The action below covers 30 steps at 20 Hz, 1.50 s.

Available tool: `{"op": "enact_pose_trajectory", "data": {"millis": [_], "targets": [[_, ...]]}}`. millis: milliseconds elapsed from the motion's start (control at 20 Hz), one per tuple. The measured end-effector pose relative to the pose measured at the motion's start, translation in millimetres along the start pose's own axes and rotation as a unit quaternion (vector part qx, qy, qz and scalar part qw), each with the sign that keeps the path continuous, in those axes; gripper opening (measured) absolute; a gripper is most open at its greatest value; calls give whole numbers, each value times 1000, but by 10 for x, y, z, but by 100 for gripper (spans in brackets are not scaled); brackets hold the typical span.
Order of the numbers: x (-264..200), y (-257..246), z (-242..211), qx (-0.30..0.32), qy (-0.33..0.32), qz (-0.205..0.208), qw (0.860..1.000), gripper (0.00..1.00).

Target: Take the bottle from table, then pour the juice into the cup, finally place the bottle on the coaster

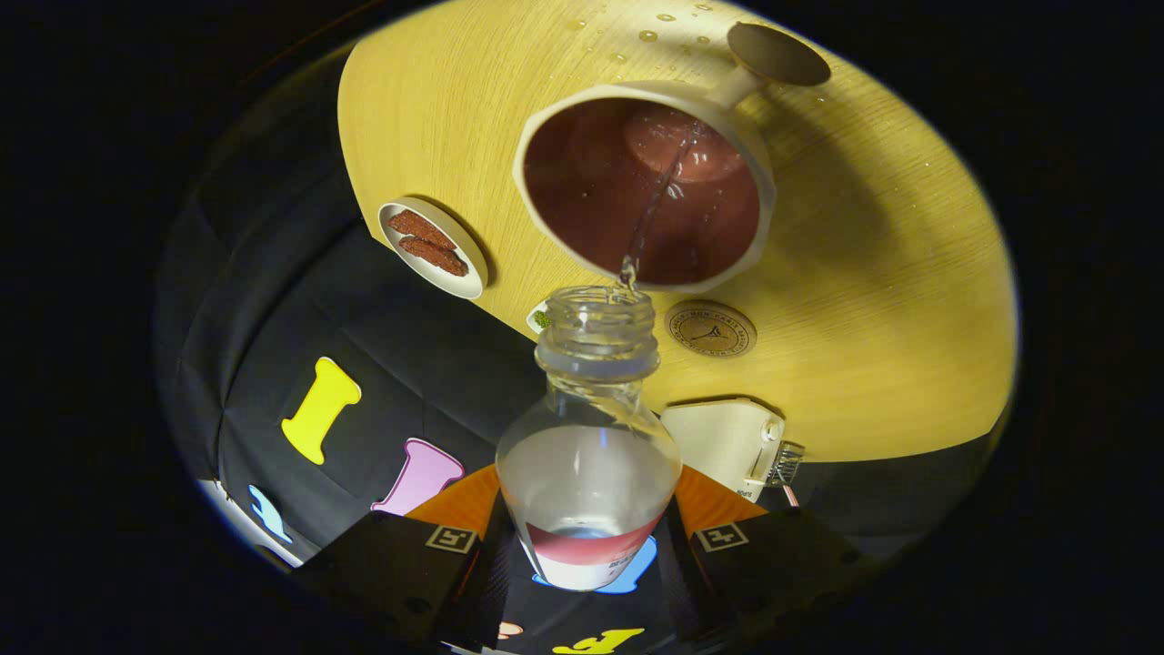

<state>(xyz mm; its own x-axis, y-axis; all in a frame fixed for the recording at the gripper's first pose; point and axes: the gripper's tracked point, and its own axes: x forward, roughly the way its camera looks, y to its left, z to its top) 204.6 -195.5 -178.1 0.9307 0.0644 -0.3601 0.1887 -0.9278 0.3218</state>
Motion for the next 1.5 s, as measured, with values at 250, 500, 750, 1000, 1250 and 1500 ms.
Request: {"op": "enact_pose_trajectory", "data": {"millis": [250, 500, 750, 1000, 1250, 1500], "targets": [[-48, 108, -95, 24, 10, 5, 1000, 71], [-78, 104, -131, 33, 14, 0, 999, 72], [-127, 116, -158, 33, 19, 2, 999, 72], [-169, 129, -163, 35, 19, 7, 999, 72], [-169, 146, -133, 35, 10, 12, 999, 72], [-159, 111, -64, 21, -6, 26, 999, 72]]}}
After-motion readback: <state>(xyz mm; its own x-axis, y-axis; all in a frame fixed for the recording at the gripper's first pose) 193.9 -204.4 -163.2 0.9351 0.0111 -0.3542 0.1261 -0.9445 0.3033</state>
